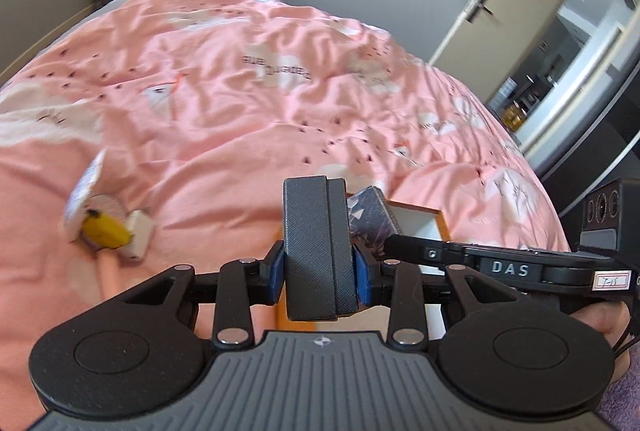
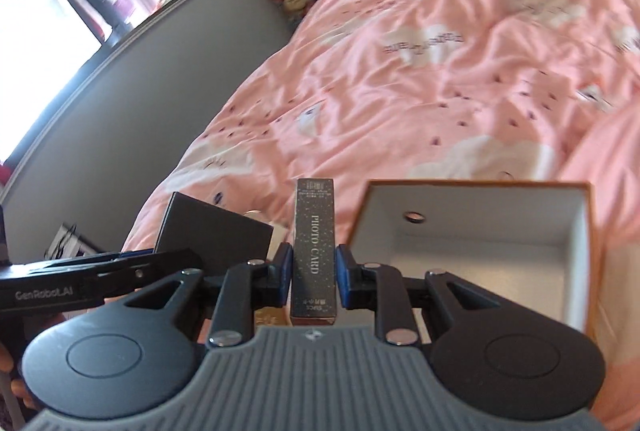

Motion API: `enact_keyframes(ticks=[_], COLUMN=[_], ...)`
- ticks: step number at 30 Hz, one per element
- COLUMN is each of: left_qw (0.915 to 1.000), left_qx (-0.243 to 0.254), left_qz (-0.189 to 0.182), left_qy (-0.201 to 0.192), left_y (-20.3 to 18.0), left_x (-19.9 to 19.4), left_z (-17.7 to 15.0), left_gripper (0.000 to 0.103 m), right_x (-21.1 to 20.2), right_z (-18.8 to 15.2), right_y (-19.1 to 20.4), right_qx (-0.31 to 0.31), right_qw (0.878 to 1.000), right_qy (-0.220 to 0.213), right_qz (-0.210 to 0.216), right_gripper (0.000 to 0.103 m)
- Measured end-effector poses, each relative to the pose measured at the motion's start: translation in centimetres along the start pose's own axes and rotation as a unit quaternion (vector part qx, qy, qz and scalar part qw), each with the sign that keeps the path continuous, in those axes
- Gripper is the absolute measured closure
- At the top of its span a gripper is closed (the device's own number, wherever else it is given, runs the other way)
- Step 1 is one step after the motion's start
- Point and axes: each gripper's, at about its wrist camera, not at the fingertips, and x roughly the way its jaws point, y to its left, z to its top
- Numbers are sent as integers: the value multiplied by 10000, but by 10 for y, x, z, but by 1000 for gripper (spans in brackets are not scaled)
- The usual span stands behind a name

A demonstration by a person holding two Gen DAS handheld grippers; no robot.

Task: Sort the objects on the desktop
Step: 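Lift both boxes and carry them over the open cardboard box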

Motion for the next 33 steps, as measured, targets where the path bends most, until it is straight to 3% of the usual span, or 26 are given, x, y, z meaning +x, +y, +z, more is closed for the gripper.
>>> enact_keyframes(ticks=[4, 10, 24, 33], left_qw=[9985, 9881, 9622, 9500], left_qx=[472, 1172, 1648, 1950], left_qz=[76, 678, 1423, 1670], left_qy=[257, 736, 1635, 1779], left_y=[-33, -65, -79, -83], left_x=[28, 74, 142, 155], left_z=[-7, -24, -44, -53], left_gripper=[63, 63, 63, 63], right_x=[-7, 3, 28, 36], right_z=[-19, -42, -57, -60], right_y=[-29, -60, -93, -91], right_qx=[406, 766, 990, 887], right_qw=[9982, 9938, 9908, 9916], right_qy=[-174, -111, 200, 261], right_qz=[-400, -798, -905, -906], right_gripper=[79, 79, 79, 79])
